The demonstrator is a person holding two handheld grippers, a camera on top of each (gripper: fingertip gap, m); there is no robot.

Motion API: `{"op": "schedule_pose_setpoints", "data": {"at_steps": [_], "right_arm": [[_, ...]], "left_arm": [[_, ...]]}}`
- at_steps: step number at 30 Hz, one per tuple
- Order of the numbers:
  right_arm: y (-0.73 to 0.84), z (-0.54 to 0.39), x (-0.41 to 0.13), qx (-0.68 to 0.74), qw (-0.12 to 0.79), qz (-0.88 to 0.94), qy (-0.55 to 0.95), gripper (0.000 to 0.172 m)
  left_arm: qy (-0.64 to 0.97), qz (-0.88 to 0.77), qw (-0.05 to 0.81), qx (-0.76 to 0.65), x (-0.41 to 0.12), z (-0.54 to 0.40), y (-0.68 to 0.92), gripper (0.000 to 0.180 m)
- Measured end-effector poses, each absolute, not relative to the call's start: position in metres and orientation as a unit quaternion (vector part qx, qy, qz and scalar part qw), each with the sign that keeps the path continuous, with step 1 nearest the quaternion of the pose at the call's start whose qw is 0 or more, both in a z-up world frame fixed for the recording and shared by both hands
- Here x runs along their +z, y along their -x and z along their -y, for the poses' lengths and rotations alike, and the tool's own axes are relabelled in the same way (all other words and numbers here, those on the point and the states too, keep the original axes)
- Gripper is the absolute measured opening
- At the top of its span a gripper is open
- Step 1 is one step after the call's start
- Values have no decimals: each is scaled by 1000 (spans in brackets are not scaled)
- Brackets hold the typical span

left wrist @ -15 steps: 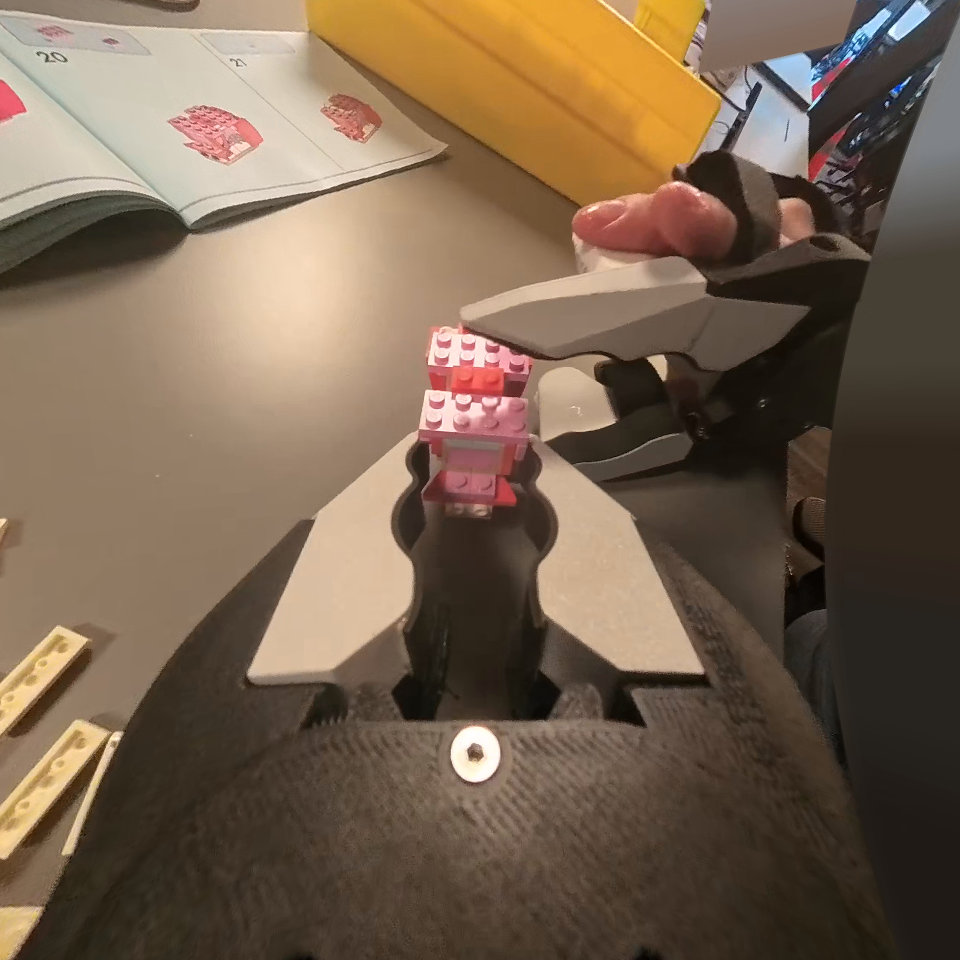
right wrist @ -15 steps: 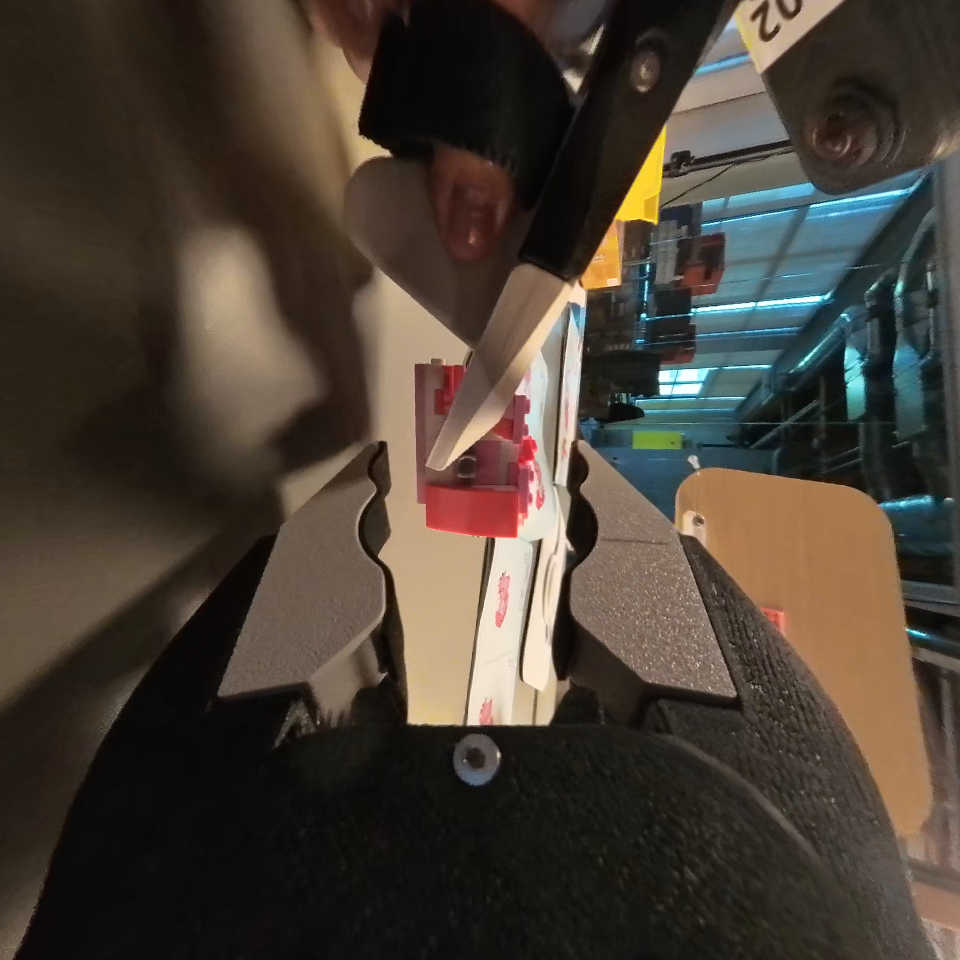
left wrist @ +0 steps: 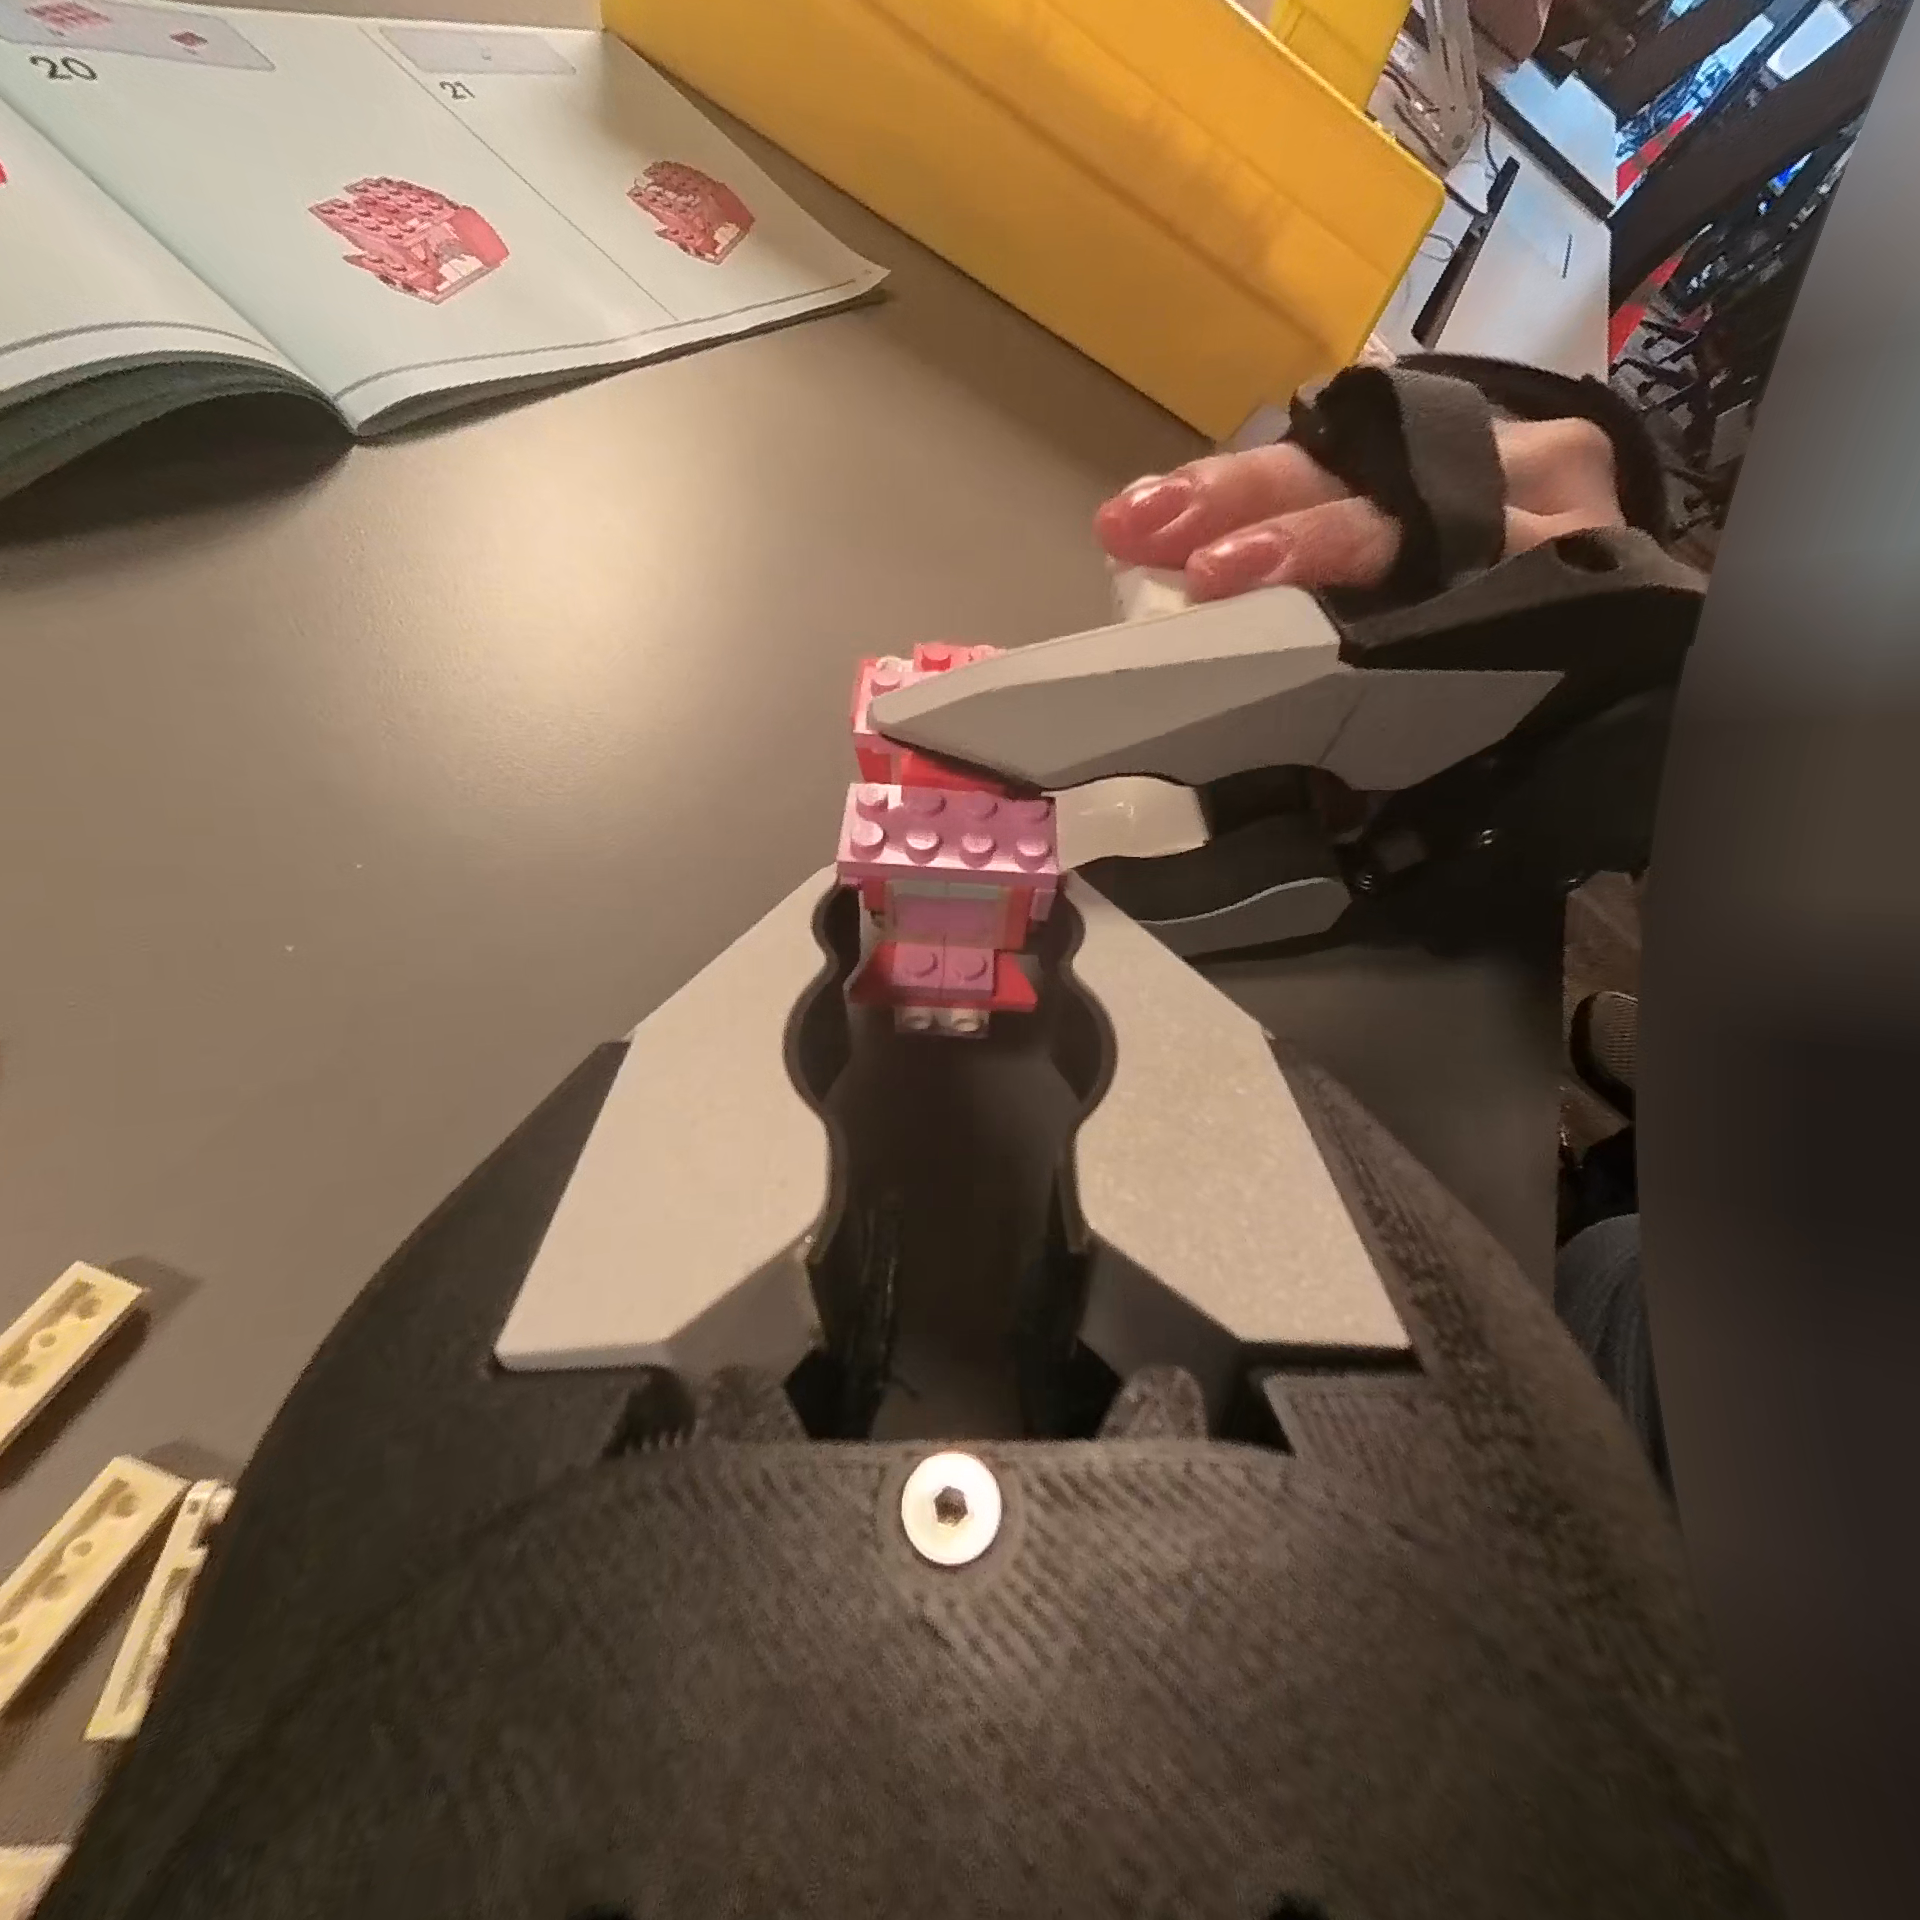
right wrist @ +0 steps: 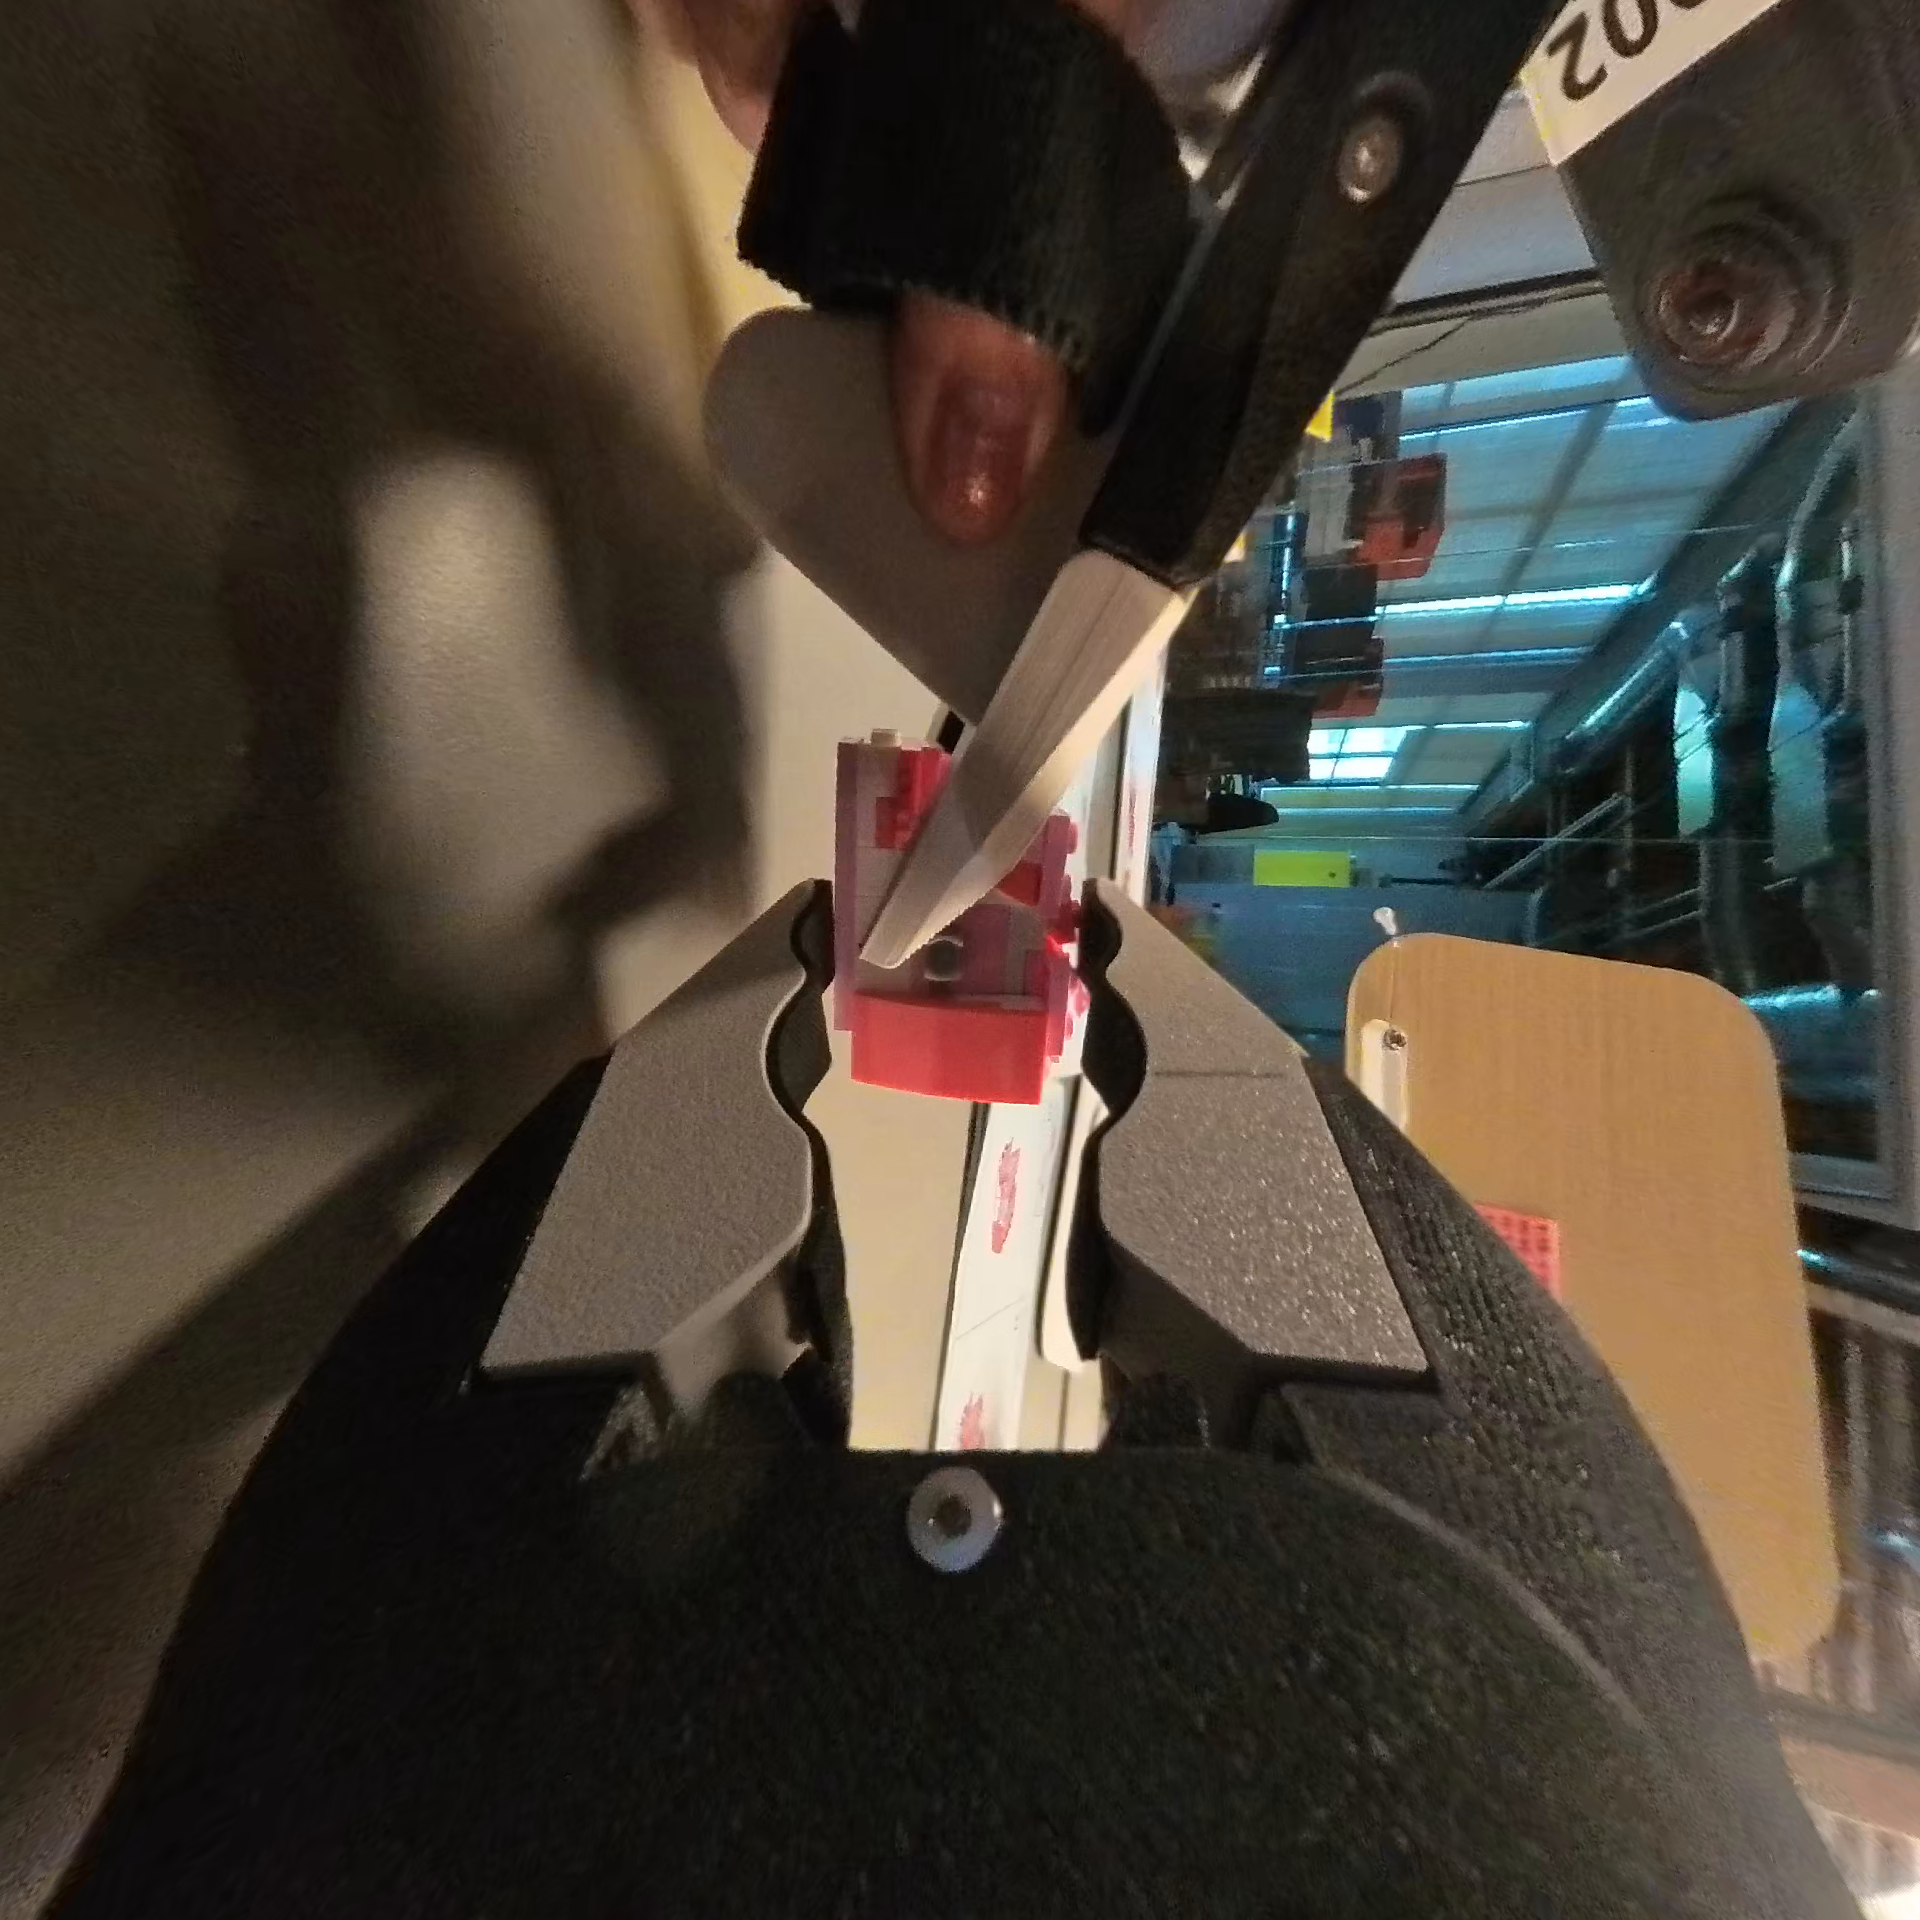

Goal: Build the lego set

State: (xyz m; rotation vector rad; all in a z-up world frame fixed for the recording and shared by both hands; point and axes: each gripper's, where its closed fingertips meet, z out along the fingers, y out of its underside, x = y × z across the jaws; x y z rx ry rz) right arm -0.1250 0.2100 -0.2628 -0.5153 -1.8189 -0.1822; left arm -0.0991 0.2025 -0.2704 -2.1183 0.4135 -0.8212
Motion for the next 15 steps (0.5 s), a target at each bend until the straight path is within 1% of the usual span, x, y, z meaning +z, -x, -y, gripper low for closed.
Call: {"op": "schedule_pose_setpoints", "data": {"at_steps": [10, 15], "right_arm": [[122, -210, -268, -40, 562, 789, 245, 45], [122, -209, -265, 17, 558, 780, 284, 45]], "left_arm": [[845, -158, 391, -329, -275, -202, 97, 35], [833, -132, 410, -346, -267, -207, 96, 35]]}}
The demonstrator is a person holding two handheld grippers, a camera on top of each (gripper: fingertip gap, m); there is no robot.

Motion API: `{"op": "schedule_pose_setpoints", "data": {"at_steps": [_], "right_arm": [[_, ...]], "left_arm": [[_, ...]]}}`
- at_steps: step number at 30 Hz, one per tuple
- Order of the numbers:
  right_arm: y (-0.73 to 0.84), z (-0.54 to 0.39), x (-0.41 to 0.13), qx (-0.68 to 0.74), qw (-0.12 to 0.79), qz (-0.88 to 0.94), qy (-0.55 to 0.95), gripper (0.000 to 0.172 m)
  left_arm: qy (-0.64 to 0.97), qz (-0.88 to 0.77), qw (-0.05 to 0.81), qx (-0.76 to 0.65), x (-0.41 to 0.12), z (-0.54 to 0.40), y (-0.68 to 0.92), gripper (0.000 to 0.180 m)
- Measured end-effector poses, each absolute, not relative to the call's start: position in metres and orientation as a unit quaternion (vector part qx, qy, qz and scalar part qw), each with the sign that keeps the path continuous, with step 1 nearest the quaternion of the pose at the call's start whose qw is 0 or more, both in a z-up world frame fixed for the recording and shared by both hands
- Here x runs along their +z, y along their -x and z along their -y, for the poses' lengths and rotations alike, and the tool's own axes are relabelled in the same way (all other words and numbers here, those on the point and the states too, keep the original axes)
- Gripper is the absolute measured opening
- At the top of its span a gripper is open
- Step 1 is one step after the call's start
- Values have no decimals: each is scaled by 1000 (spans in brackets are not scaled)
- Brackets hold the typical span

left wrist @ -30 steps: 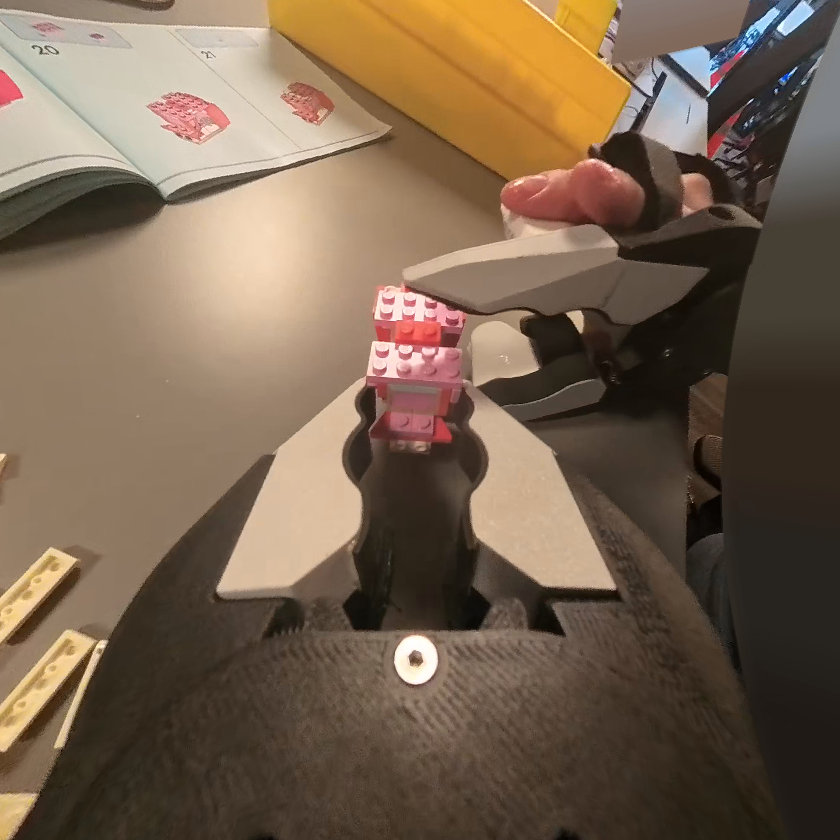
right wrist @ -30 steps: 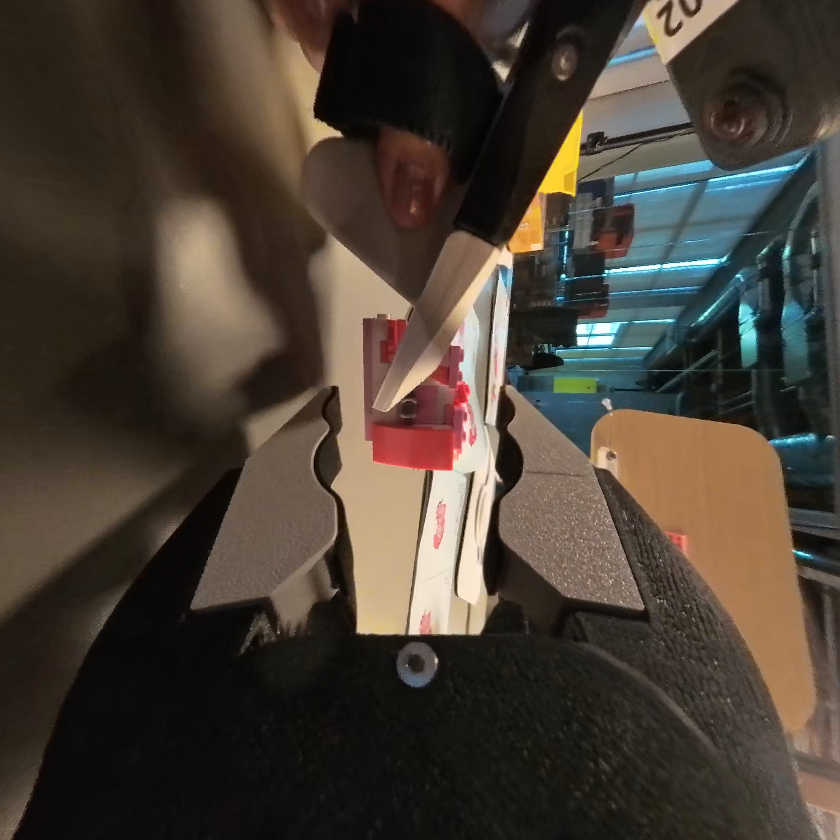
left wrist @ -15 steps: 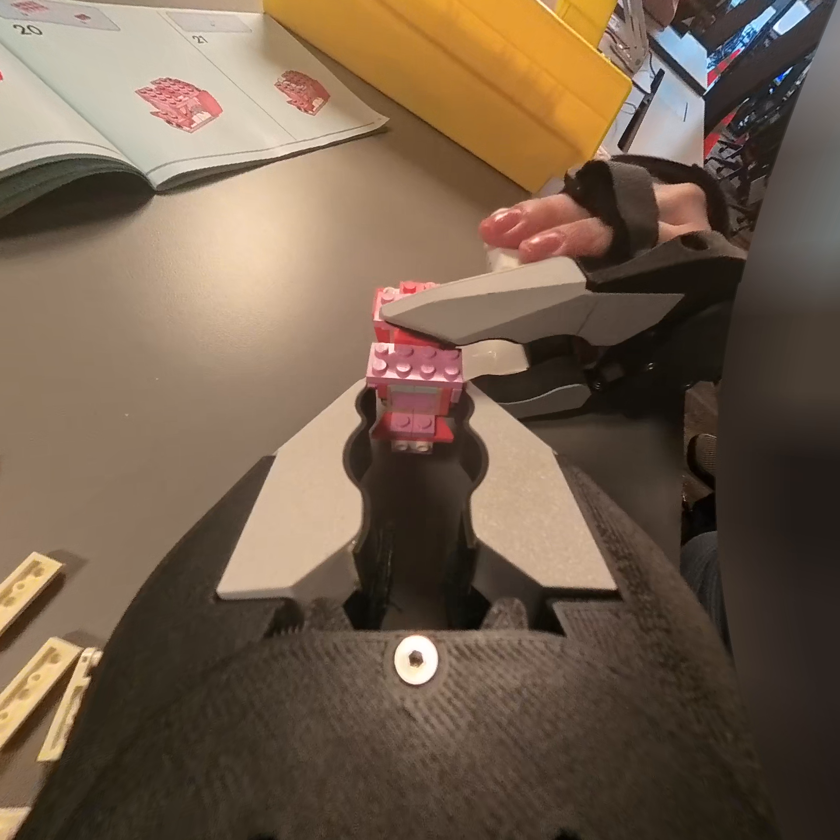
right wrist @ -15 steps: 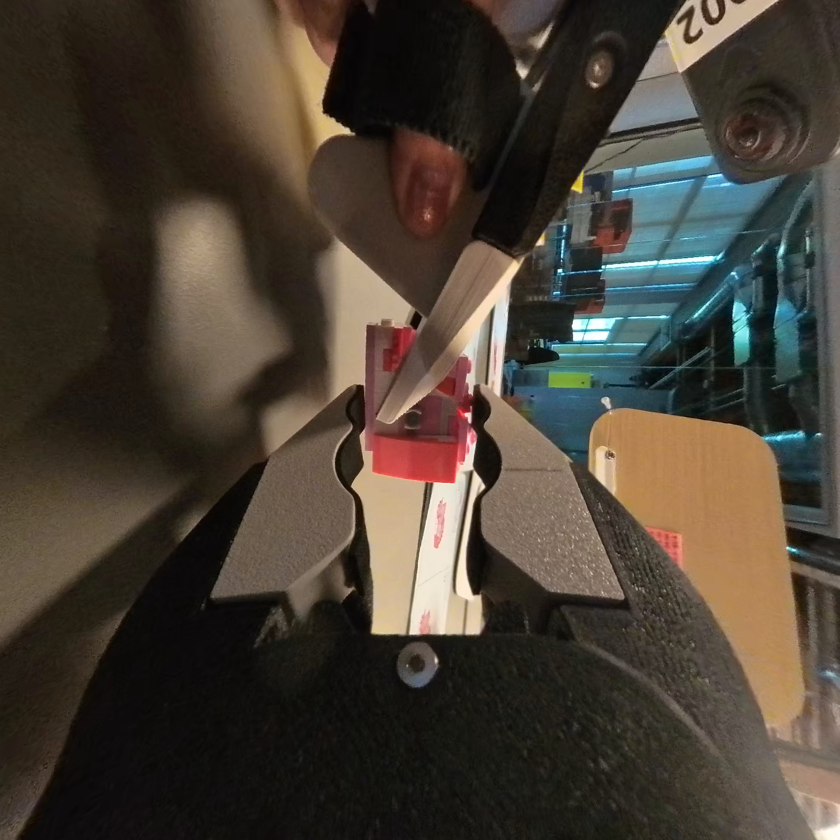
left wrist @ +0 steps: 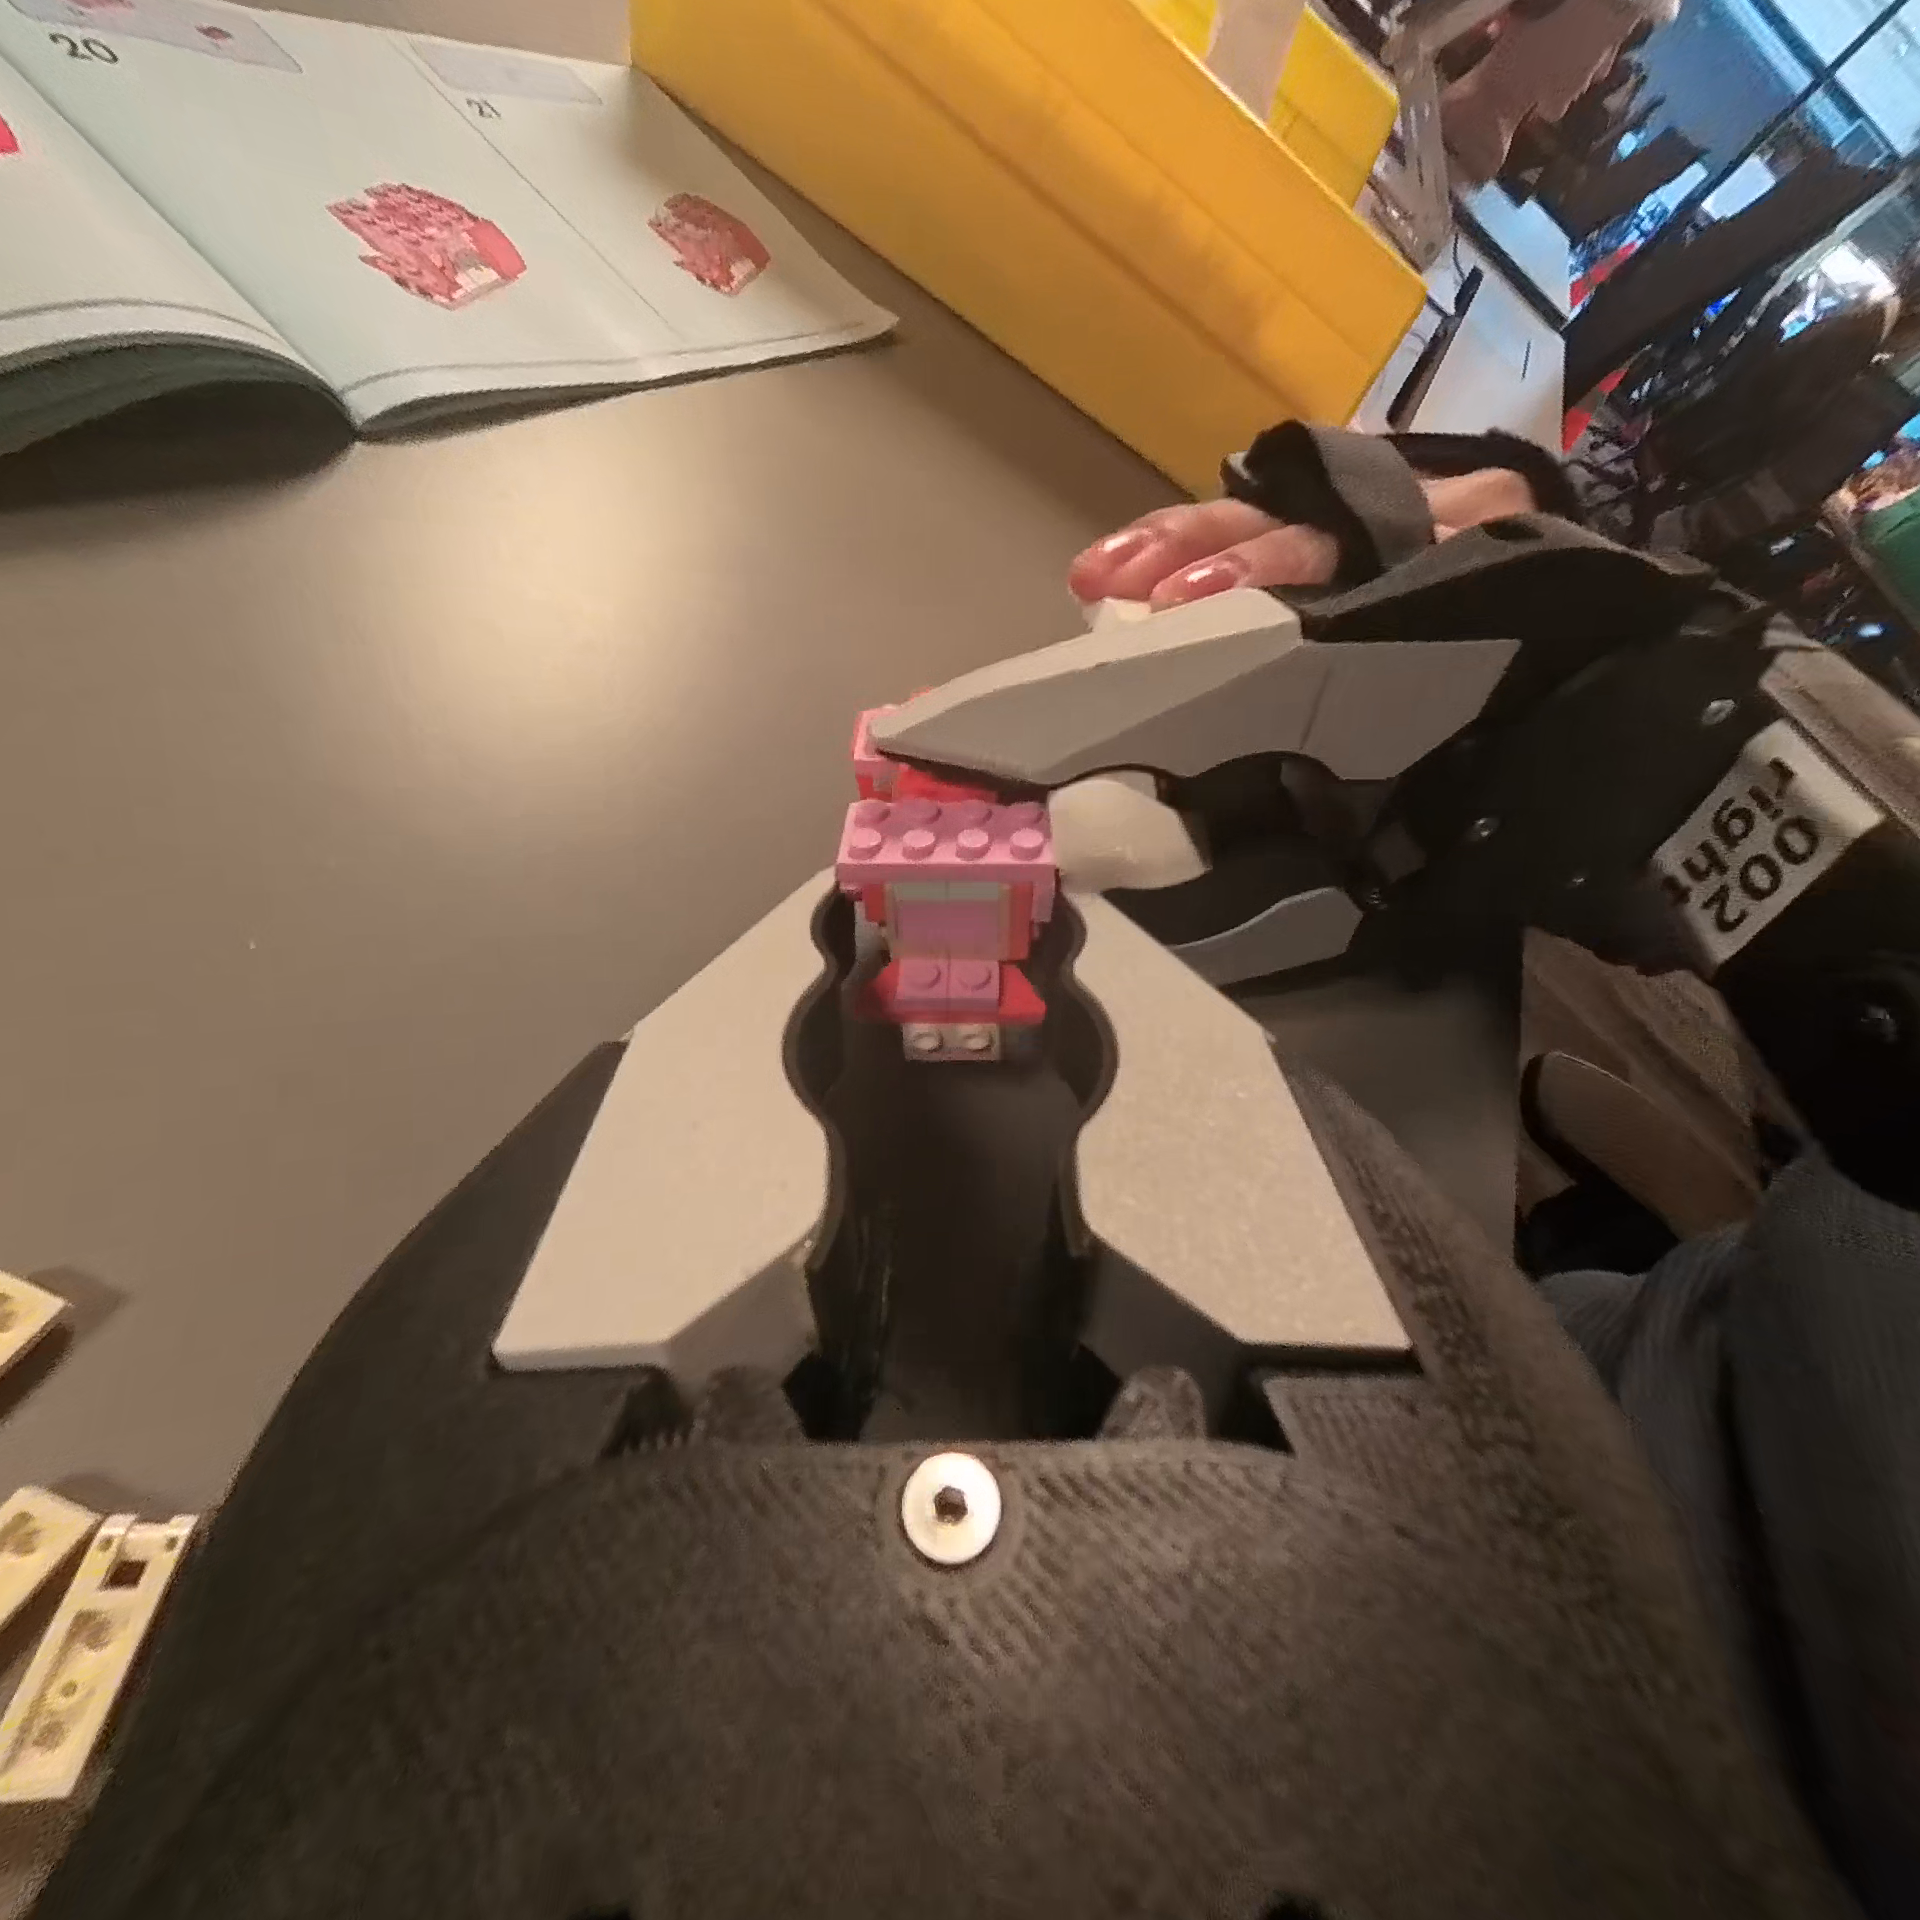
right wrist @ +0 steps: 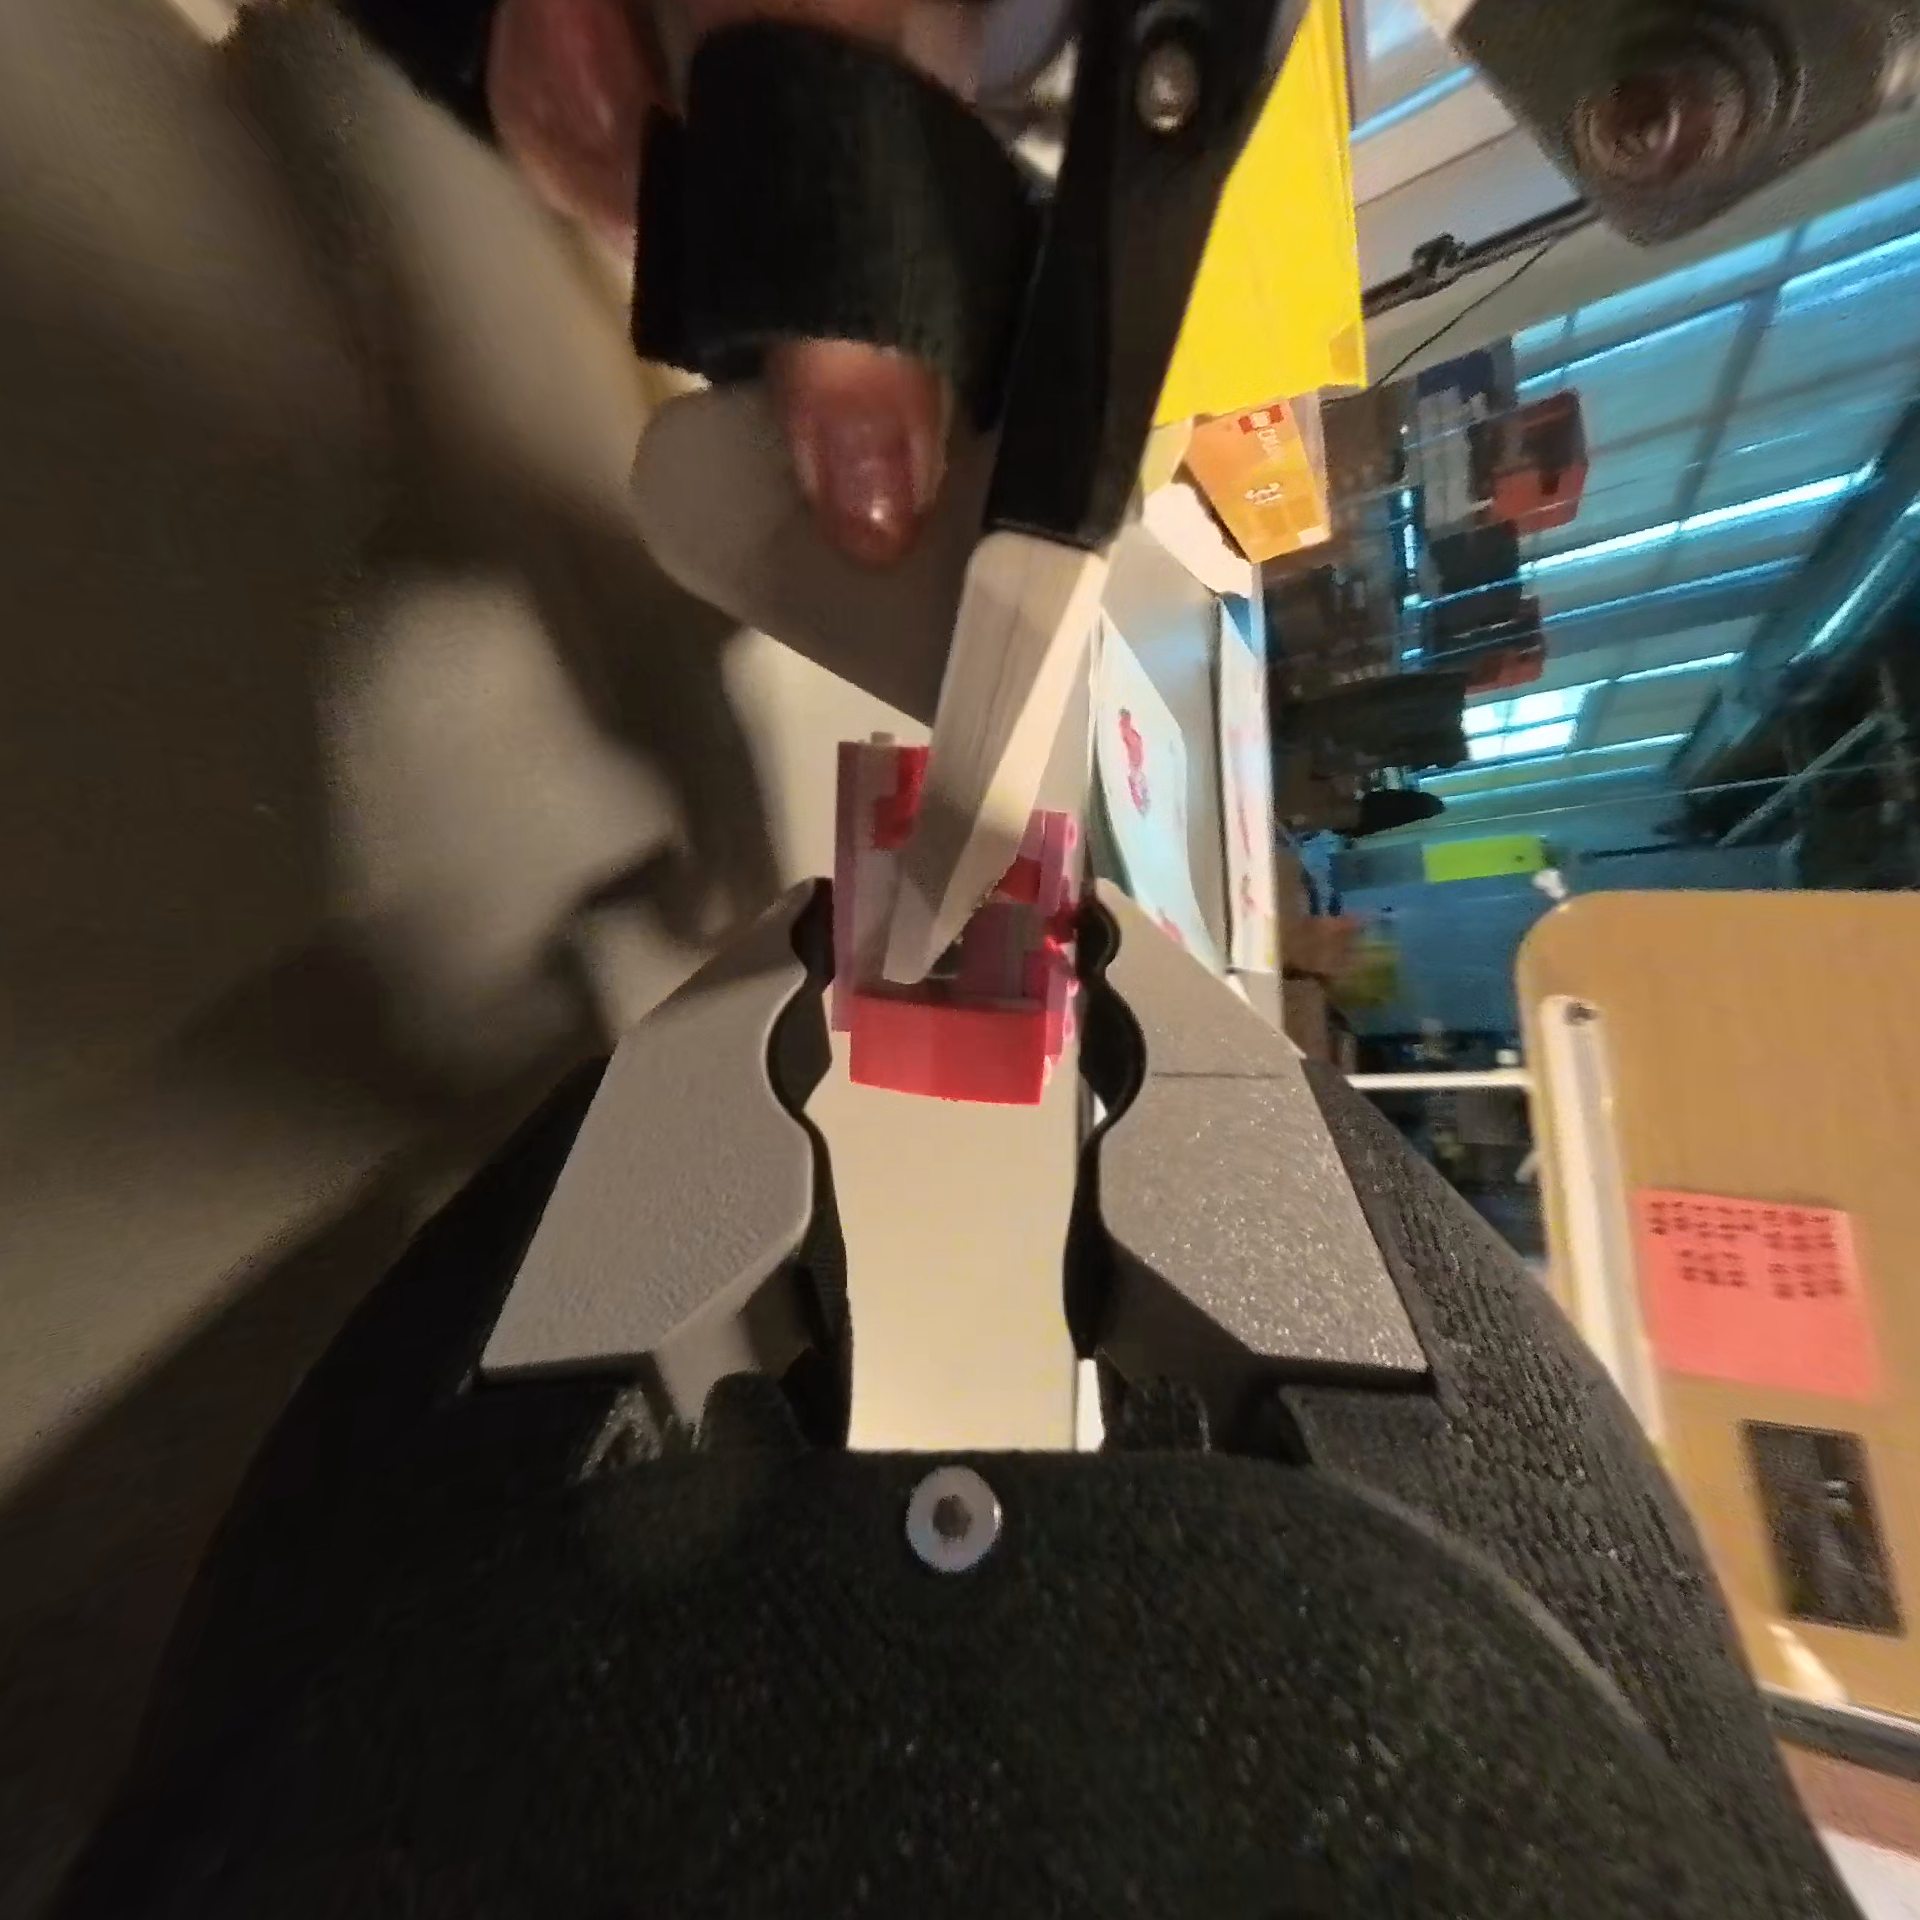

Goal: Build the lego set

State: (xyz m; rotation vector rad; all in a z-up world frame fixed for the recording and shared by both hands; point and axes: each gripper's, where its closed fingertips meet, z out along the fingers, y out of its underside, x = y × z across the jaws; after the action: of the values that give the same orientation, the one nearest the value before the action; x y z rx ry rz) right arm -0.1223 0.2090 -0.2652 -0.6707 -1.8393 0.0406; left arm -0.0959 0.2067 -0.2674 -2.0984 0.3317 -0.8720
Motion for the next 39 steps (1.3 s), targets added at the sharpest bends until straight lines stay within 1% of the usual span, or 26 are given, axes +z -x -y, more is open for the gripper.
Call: {"op": "schedule_pose_setpoints", "data": {"at_steps": [8, 19, 32, 39], "right_arm": [[123, -205, -266, 108, 534, 765, 345, 46], [124, -209, -270, 81, 551, 743, 371, 45], [121, -209, -274, 63, 536, 757, 369, 44], [123, -207, -273, 111, 526, 747, 390, 45]], "left_arm": [[835, -126, 412, -343, -268, -208, 97, 35], [843, -114, 402, -338, -273, -210, 99, 35], [850, -121, 391, -332, -277, -208, 97, 34], [846, -107, 386, -353, -275, -208, 98, 34]]}}
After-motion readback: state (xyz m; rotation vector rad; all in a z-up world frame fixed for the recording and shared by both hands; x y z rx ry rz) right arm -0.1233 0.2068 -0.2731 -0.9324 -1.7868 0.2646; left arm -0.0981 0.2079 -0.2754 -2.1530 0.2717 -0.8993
